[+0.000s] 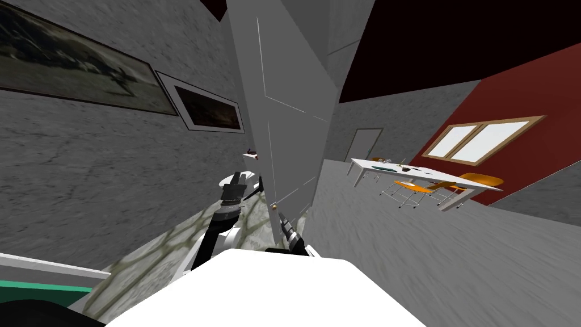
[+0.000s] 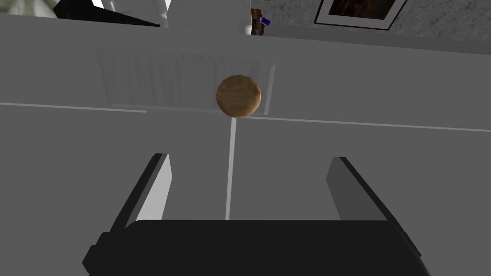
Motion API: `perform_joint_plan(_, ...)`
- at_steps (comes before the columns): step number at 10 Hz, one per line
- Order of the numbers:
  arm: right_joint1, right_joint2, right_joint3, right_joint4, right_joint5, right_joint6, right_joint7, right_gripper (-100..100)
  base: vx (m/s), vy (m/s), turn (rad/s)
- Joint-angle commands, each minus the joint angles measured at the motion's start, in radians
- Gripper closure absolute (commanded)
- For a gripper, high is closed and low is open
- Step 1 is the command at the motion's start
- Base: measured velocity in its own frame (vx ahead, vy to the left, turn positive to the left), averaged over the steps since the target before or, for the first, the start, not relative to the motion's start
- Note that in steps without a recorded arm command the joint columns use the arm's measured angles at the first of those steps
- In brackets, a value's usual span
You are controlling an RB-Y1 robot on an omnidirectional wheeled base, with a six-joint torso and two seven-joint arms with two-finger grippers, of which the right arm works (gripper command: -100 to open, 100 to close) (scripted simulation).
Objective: Push the door open
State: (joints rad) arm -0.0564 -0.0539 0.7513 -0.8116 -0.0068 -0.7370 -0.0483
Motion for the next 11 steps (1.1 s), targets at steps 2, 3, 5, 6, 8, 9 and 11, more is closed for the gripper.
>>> perform_joint_plan(2, -0.009, 0.011, -0.010, 0.010, 0.000, 0.004, 0.003, -100, 0.161, 0.147, 0.022)
perform_joint_plan(3, -0.012, 0.020, -0.013, 0.013, -0.001, 0.006, 0.004, -100, 0.166, 0.149, 0.034)
perform_joint_plan(5, -0.012, 0.023, -0.014, 0.012, 0.000, 0.006, 0.004, -100, 0.100, 0.095, 0.010)
perform_joint_plan(6, -0.012, 0.023, -0.014, 0.012, 0.000, 0.006, 0.004, 100, -0.005, -0.006, -0.004)
perform_joint_plan(8, -0.012, 0.023, -0.014, 0.012, 0.000, 0.006, 0.004, 100, -0.024, -0.024, 0.001)
perform_joint_plan(9, -0.012, 0.023, -0.014, 0.012, 0.000, 0.006, 0.004, 100, -0.017, -0.013, 0.002)
perform_joint_plan(11, -0.012, 0.023, -0.014, 0.012, 0.000, 0.006, 0.004, 100, 0.000, 0.000, 0.000)
